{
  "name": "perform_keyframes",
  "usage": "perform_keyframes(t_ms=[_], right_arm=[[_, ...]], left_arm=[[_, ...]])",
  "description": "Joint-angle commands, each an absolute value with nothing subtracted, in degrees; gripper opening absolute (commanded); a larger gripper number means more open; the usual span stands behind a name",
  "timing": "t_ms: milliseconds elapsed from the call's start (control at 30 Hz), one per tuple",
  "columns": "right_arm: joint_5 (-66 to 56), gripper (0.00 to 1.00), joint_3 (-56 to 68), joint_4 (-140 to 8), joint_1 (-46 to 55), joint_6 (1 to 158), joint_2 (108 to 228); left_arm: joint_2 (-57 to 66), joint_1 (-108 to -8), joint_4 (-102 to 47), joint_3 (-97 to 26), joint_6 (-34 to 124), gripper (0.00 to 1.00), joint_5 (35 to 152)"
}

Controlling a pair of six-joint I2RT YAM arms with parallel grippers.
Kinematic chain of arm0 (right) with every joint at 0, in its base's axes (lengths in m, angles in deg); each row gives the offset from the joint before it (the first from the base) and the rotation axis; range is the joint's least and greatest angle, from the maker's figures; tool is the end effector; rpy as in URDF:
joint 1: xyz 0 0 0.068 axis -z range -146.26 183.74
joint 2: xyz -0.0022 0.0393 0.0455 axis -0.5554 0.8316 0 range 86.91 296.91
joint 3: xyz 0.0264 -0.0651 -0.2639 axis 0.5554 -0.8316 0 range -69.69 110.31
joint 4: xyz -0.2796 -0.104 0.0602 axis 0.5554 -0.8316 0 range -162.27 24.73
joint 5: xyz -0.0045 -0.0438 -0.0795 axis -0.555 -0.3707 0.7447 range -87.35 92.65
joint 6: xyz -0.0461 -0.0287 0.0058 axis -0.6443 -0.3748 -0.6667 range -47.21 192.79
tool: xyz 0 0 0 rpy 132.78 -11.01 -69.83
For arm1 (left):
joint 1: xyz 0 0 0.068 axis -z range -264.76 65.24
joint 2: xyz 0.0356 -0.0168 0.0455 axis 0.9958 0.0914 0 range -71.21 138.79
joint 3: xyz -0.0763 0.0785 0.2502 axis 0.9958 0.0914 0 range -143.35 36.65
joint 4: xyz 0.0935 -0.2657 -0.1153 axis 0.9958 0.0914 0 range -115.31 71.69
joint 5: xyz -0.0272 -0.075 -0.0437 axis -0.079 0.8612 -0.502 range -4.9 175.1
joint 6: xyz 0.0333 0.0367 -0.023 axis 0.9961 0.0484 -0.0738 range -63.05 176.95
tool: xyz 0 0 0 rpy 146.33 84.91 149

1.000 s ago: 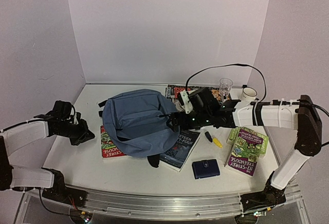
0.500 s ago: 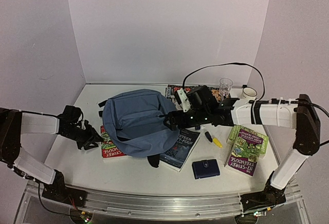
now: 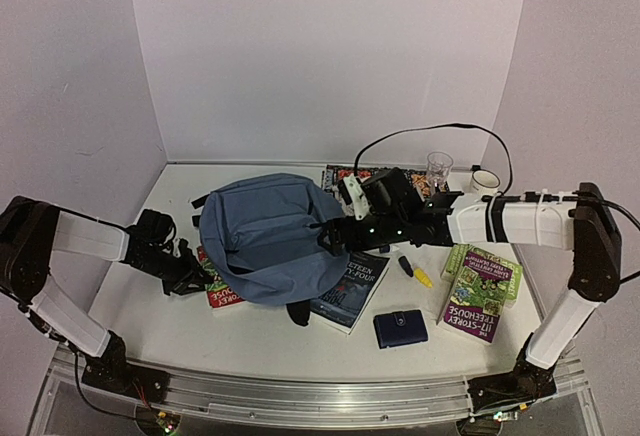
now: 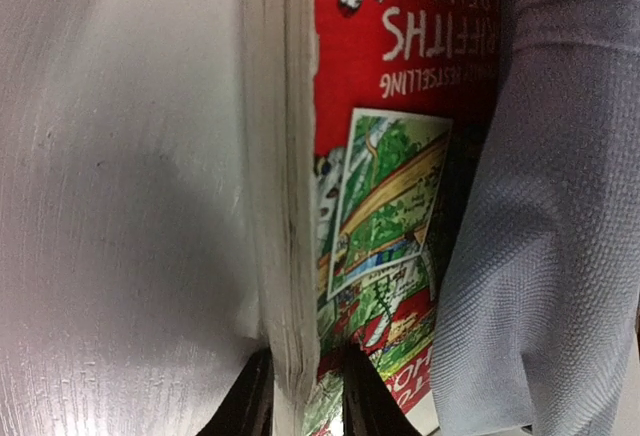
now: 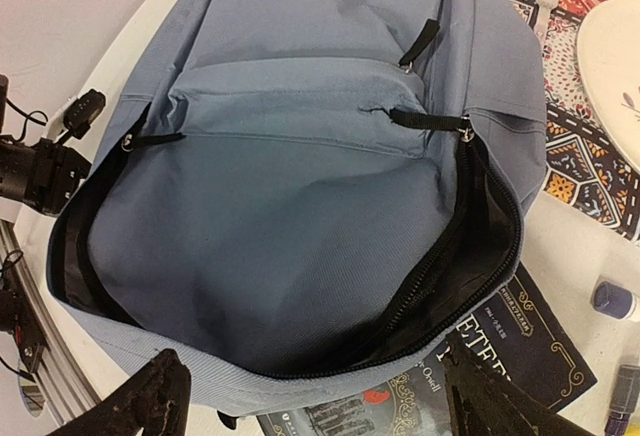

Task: Pack the student bag
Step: Pick up the book at the center of the board.

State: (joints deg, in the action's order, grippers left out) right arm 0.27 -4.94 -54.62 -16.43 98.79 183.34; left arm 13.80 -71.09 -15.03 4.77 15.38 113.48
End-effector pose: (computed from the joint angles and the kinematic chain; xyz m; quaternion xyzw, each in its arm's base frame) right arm 0.2750 0.3322 0.2350 -0.1840 0.8034 0.3626 0.4350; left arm 0.2551 -0.0799 0.0854 -0.1727 0.9293 -0.3148 0.0870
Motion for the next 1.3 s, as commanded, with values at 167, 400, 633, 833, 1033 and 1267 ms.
perform_keyframes(t_ms=[167,400,633,833,1033,1267], right_arm=[[-0.5,0.87,-3.0,-55.2,-16.6,98.9,184.2],[-1.8,0.87,-2.7,-55.2,-16.7,96.8,183.3],[-3.7,0.87,-0.2,-55.6,-19.0,90.9,183.3],[-6.5,0.87,2.9,-55.9,-23.5,85.8,185.4],[-6.0,0.88,7.3,-55.1,-29.5,76.6,190.6],[-0.6,0.95,14.9,-54.2,-36.2,63.9,199.7]], left_arm=[[19.8,-67.9,-18.7,6.1,12.7,0.01,108.1],[7.5,-67.8,-16.5,7.0,9.0,0.0,107.6],[-1.4,-67.8,-7.5,7.6,9.0,0.0,107.1],[-10.9,-67.8,-1.5,9.6,6.5,0.0,108.4],[-13.6,-67.8,-0.2,8.9,5.0,0.0,109.8],[-14.1,-67.8,0.1,7.2,5.2,0.0,111.4]])
